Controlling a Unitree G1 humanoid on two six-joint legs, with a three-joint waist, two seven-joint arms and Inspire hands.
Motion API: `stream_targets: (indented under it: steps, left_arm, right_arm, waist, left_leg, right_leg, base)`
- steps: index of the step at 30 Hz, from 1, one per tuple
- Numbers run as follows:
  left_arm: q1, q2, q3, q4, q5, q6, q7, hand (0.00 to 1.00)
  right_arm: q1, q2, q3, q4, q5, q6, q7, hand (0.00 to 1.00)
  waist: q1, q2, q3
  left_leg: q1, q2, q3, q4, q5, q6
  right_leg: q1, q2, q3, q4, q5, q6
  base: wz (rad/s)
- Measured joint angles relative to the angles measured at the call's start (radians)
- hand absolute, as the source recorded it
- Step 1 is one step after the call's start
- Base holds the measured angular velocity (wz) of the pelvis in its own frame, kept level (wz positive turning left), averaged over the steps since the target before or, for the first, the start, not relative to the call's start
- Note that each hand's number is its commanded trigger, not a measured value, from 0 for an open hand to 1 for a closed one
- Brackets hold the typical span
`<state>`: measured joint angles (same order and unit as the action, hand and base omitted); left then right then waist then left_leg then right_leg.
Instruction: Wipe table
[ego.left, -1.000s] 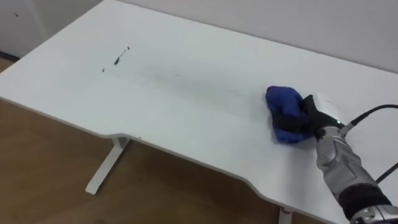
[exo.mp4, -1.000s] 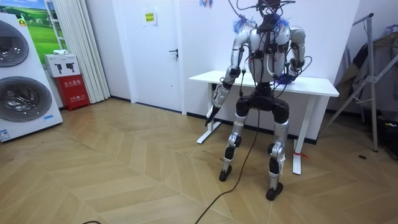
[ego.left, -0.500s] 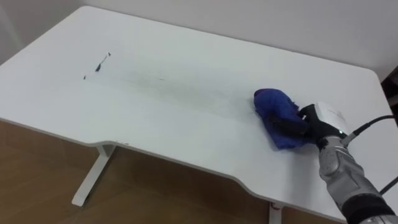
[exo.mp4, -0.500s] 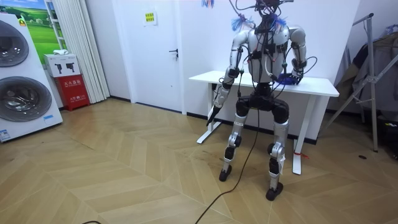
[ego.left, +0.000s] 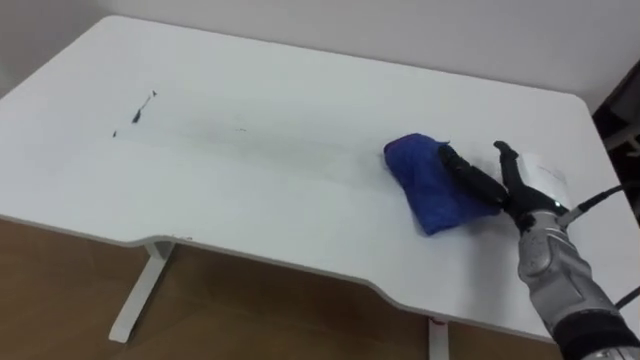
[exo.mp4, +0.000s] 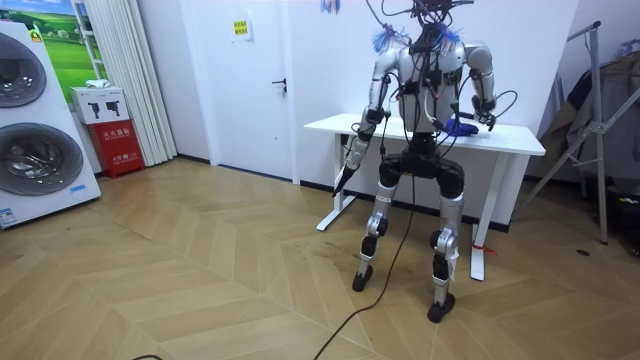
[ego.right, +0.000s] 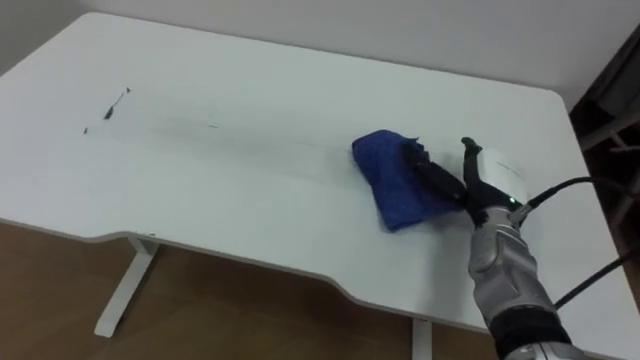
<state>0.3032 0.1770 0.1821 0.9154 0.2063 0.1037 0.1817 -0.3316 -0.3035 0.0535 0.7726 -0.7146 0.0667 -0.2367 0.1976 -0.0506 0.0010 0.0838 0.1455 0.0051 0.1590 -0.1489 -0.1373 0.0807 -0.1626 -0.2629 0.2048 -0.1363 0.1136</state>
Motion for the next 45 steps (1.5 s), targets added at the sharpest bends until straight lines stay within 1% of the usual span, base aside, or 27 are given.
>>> stream_targets:
  steps: [2, 4, 9, 12, 15, 16, 17, 19, 20, 21, 22, 23, 24, 26, 27, 28, 29, 30, 31, 32, 33, 35, 37, 39, 40, 41, 45]
  left_arm:
    - [0.004, -0.002, 0.0, -0.034, -0.002, 0.0, -0.001, 0.0]
    - [0.004, -0.001, 0.0, -0.041, -0.015, 0.0, -0.001, 0.0]
    - [-0.001, -0.002, 0.004, -0.055, -0.022, -0.002, -0.002, 0.0]
    - [0.002, 0.0, 0.01, -0.051, -0.061, -0.002, -0.002, 0.0]
    - [0.008, -0.001, 0.01, -0.037, -0.084, -0.002, -0.002, 0.0]
    - [0.013, 0.0, 0.01, -0.035, -0.087, -0.002, -0.002, 0.0]
    - [0.018, 0.0, 0.011, -0.035, -0.087, -0.002, -0.002, 0.0]
    - [0.023, 0.0, 0.017, -0.035, -0.085, -0.002, -0.003, 0.0]
    - [0.021, 0.0, 0.026, -0.034, -0.085, -0.004, -0.007, 0.0]
    - [0.021, 0.0, 0.033, -0.03, -0.085, -0.006, -0.012, 0.0]
    - [0.024, -0.001, 0.049, -0.03, -0.084, -0.009, -0.018, 0.0]
    - [0.026, -0.001, 0.056, -0.031, -0.083, -0.01, -0.018, 0.0]
    - [0.026, -0.001, 0.059, -0.032, -0.083, -0.01, -0.018, 0.0]
    - [0.025, -0.001, 0.082, -0.034, -0.083, -0.011, -0.018, 0.0]
    - [0.027, -0.001, 0.087, -0.034, -0.083, -0.011, -0.018, 0.0]
    - [0.032, 0.0, 0.095, -0.034, -0.084, -0.011, -0.018, 0.0]
    - [0.041, 0.001, 0.104, -0.034, -0.083, -0.012, -0.018, 0.0]
    - [0.041, 0.001, 0.114, -0.034, -0.083, -0.014, -0.018, 0.0]
    - [0.041, 0.001, 0.134, -0.034, -0.083, -0.02, -0.018, 0.0]
    - [0.041, 0.001, 0.15, -0.034, -0.083, -0.023, -0.019, 0.0]
    - [0.041, 0.001, 0.159, -0.034, -0.083, -0.023, -0.019, 0.0]
    - [0.04, 0.003, 0.182, -0.034, -0.083, -0.024, -0.019, 0.0]
    - [0.041, 0.002, 0.184, -0.031, -0.086, -0.025, -0.018, 0.0]
    - [0.05, -0.001, 0.183, -0.03, -0.088, -0.025, -0.018, 0.0]
    - [0.059, -0.001, 0.184, -0.03, -0.085, -0.026, -0.015, 0.0]
    - [0.065, 0.0, 0.187, -0.03, -0.085, -0.027, -0.014, 0.0]
    - [0.063, -0.006, 0.187, -0.021, -0.086, -0.029, -0.014, 0.0]
  right_arm:
    - [0.0, -0.022, -0.007, -0.057, 0.0, 0.0, -0.001, 0.0]
    - [0.0, -0.032, -0.02, -0.092, 0.0, 0.0, -0.006, 0.0]
    - [0.022, -0.042, -0.063, -0.168, 0.021, -0.002, -0.023, 0.0]
    - [0.04, -0.043, -0.127, -0.194, 0.055, -0.004, -0.054, 0.0]
    - [0.044, -0.044, -0.198, -0.195, 0.117, -0.005, -0.106, 0.0]
    - [0.045, -0.044, -0.225, -0.196, 0.127, -0.005, -0.123, 0.0]
    - [0.058, -0.05, -0.248, -0.201, 0.139, -0.006, -0.143, 0.0]
    - [0.082, -0.054, -0.292, -0.202, 0.192, -0.015, -0.17, 0.0]
    - [0.107, -0.057, -0.322, -0.201, 0.237, -0.015, -0.19, 0.0]
    - [0.12, -0.059, -0.334, -0.199, 0.258, -0.014, -0.2, 0.0]
    - [0.143, -0.06, -0.357, -0.193, 0.293, -0.014, -0.216, 0.0]
    - [0.169, -0.065, -0.367, -0.182, 0.323, -0.015, -0.228, 0.0]
    - [0.181, -0.067, -0.371, -0.171, 0.342, -0.016, -0.229, 0.0]
    - [0.208, -0.067, -0.418, -0.121, 0.428, -0.016, -0.229, 0.0]
    - [0.212, -0.067, -0.434, -0.113, 0.443, -0.014, -0.229, 0.0]
    - [0.222, -0.07, -0.467, -0.099, 0.47, -0.013, -0.234, 0.0]
    - [0.23, -0.082, -0.492, -0.07, 0.504, -0.015, -0.248, 0.0]
    - [0.235, -0.088, -0.506, -0.05, 0.524, -0.016, -0.253, 0.0]
    - [0.239, -0.096, -0.537, -0.006, 0.569, -0.016, -0.266, 0.0]
    - [0.248, -0.097, -0.577, 0.021, 0.601, -0.016, -0.276, 0.0]
    - [0.254, -0.097, -0.59, 0.033, 0.615, -0.017, -0.281, 0.0]
    - [0.308, -0.098, -0.625, 0.072, 0.691, -0.021, -0.301, 0.0]
    - [0.344, -0.098, -0.628, 0.124, 0.749, -0.023, -0.313, 0.0]
    - [0.376, -0.096, -0.628, 0.168, 0.813, -0.023, -0.314, 0.0]
    - [0.398, -0.092, -0.628, 0.187, 0.835, -0.024, -0.314, 0.0]
    - [0.413, -0.091, -0.627, 0.227, 0.85, -0.027, -0.312, 0.0]
    - [0.442, -0.074, -0.616, 0.355, 0.932, -0.032, -0.275, 0.0]
  waist:
    - [-0.005, -0.001, -0.0009]
    - [-0.008, -0.003, -0.0017]
    - [-0.028, -0.012, -0.0027]
    - [-0.045, -0.017, -0.003]
    - [-0.073, -0.018, -0.0026]
    - [-0.089, -0.018, -0.0026]
    - [-0.102, -0.019, -0.0029]
    - [-0.118, -0.022, -0.0031]
    - [-0.12, -0.026, -0.0014]
    - [-0.12, -0.028, -0.0016]
    - [-0.119, -0.031, 0.0005]
    - [-0.125, -0.032, 0.0026]
    - [-0.133, -0.034, 0.0015]
    - [-0.16, -0.038, 0.0019]
    - [-0.167, -0.037, 0.0024]
    - [-0.178, -0.034, 0.0012]
    - [-0.19, -0.031, 0.0008]
    - [-0.194, -0.031, 0.0007]
    - [-0.203, -0.032, 0.0004]
    - [-0.214, -0.031, -0.001]
    - [-0.22, -0.031, -0.0011]
    - [-0.231, -0.032, -0.0019]
    - [-0.237, -0.033, -0.0015]
    - [-0.234, -0.033, -0.0015]
    - [-0.235, -0.029, -0.0022]
    - [-0.24, -0.021, -0.0029]
    - [-0.249, -0.021, -0.0056]
  left_leg:
    - [0.002, 0.0, 0.009, -0.005, 0.0, 0.0]
    - [0.009, 0.0, 0.016, -0.008, 0.0, 0.0]
    - [0.014, 0.0, 0.031, -0.009, -0.001, 0.002]
    - [0.014, 0.0, 0.035, -0.009, -0.002, 0.003]
    - [0.014, 0.0, 0.036, -0.009, -0.003, 0.003]
    - [0.015, 0.0, 0.037, -0.009, -0.003, 0.003]
    - [0.015, 0.0, 0.037, -0.009, -0.006, 0.003]
    - [0.017, 0.0, 0.042, -0.008, -0.008, 0.003]
    - [0.018, 0.0, 0.048, -0.008, -0.009, 0.004]
    - [0.019, 0.0, 0.052, -0.008, -0.01, 0.004]
    - [0.021, 0.0, 0.063, -0.009, -0.012, 0.005]
    - [0.024, 0.001, 0.073, -0.009, -0.017, 0.005]
    - [0.024, 0.001, 0.075, -0.008, -0.019, 0.006]
    - [0.026, 0.001, 0.085, -0.008, -0.024, 0.006]
    - [0.027, 0.001, 0.088, -0.008, -0.025, 0.007]
    - [0.027, 0.0, 0.099, -0.01, -0.026, 0.007]
    - [0.027, 0.0, 0.108, -0.01, -0.028, 0.009]
    - [0.027, 0.0, 0.111, -0.01, -0.028, 0.009]
    - [0.031, 0.001, 0.129, -0.01, -0.028, 0.009]
    - [0.032, 0.001, 0.135, -0.01, -0.028, 0.009]
    - [0.032, 0.001, 0.137, -0.011, -0.028, 0.009]
    - [0.034, 0.002, 0.154, -0.011, -0.028, 0.009]
    - [0.04, 0.002, 0.164, -0.011, -0.031, 0.01]
    - [0.052, 0.002, 0.178, -0.013, -0.036, 0.01]
    - [0.059, 0.002, 0.184, -0.015, -0.039, 0.01]
    - [0.064, 0.002, 0.185, -0.015, -0.041, 0.01]
    - [0.063, 0.003, 0.185, -0.015, -0.044, 0.011]
  right_leg:
    - [-0.004, 0.0, 0.009, 0.0, 0.0, 0.0]
    - [-0.003, 0.0, 0.014, 0.0, 0.0, 0.0]
    - [-0.009, -0.001, 0.016, 0.001, 0.0, 0.0]
    - [-0.01, -0.001, 0.017, 0.001, 0.0, 0.0]
    - [-0.011, -0.001, 0.017, 0.001, 0.0, 0.0]
    - [-0.012, -0.001, 0.017, 0.0, 0.0, 0.0]
    - [-0.011, -0.001, 0.017, 0.0, 0.0, 0.0]
    - [-0.012, -0.001, 0.018, 0.0, 0.0, 0.0]
    - [-0.012, -0.001, 0.023, 0.0, 0.0, 0.0]
    - [-0.012, -0.001, 0.027, 0.001, 0.0, 0.0]
    - [-0.012, -0.001, 0.037, 0.001, 0.0, 0.001]
    - [-0.012, -0.001, 0.044, 0.001, 0.0, 0.001]
    - [-0.012, -0.002, 0.045, 0.0, 0.0, 0.001]
    - [-0.015, -0.002, 0.053, -0.001, 0.0, 0.001]
    - [-0.017, -0.002, 0.057, -0.001, 0.0, 0.002]
    - [-0.025, -0.001, 0.067, 0.001, 0.0, 0.002]
    - [-0.029, -0.001, 0.072, 0.002, 0.0, 0.003]
    - [-0.03, -0.001, 0.072, 0.002, 0.0, 0.003]
    - [-0.03, -0.001, 0.074, 0.002, 0.0, 0.003]
    - [-0.03, -0.001, 0.074, 0.002, 0.0, 0.003]
    - [-0.03, -0.002, 0.074, 0.001, 0.0, 0.003]
    - [-0.03, -0.002, 0.074, 0.001, -0.001, 0.004]
    - [-0.029, -0.002, 0.079, 0.001, -0.001, 0.004]
    - [-0.026, -0.002, 0.09, 0.002, -0.001, 0.005]
    - [-0.025, -0.002, 0.095, 0.002, 0.0, 0.006]
    - [-0.021, -0.001, 0.095, 0.002, 0.0, 0.007]
    - [-0.02, -0.002, 0.097, 0.005, 0.0, 0.007]
  base:
    - [-0.09]
    - [-0.08]
    - [-0.04]
    - [0.0]
    - [0.0]
    - [0.0]
    - [0.0]
    - [-0.07]
    - [-0.12]
    - [-0.17]
    - [-0.22]
    - [-0.21]
    - [-0.15]
    - [-0.1]
    - [-0.18]
    - [-0.2]
    - [-0.18]
    - [-0.14]
    - [-0.08]
    - [-0.08]
    - [-0.04]
    - [-0.05]
    - [-0.1]
    - [-0.18]
    - [-0.15]
    - [-0.09]
    - [0.0]
